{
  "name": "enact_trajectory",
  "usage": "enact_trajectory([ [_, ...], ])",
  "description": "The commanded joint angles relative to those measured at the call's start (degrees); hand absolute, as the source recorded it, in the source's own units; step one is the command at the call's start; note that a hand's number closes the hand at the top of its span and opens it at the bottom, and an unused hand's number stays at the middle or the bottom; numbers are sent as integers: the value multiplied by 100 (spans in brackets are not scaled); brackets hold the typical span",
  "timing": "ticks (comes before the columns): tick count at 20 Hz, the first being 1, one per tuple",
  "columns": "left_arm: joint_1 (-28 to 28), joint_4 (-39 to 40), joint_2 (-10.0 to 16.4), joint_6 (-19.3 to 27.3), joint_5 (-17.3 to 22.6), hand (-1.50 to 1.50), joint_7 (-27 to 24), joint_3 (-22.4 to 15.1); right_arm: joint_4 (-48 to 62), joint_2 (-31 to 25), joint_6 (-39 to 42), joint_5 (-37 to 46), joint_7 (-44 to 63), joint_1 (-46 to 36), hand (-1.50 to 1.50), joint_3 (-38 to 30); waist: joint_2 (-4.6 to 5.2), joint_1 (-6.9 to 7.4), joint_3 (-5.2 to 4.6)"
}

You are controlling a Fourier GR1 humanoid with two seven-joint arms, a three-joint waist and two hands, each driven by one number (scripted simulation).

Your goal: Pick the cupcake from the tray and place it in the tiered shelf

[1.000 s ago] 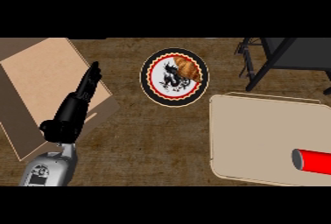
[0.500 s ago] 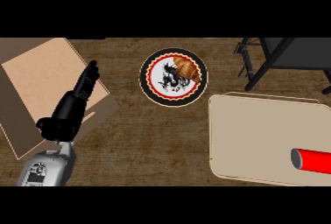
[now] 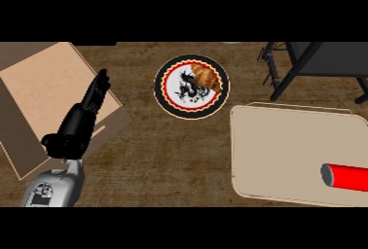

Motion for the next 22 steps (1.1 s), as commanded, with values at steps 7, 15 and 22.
enact_trajectory([
  [7,689,549,-196,-98,-17,0,-231,-150,-216,127,515,-951,-311,-127,-150,-326,86,-63,-87],
  [15,525,479,-214,-54,-33,0,-47,-73,-611,-132,152,-1511,-115,-592,-150,-939,80,-99,-85],
  [22,711,273,-210,-18,-67,0,72,-29,-963,-1110,529,-1702,837,-505,-150,-1499,36,-222,-87],
])
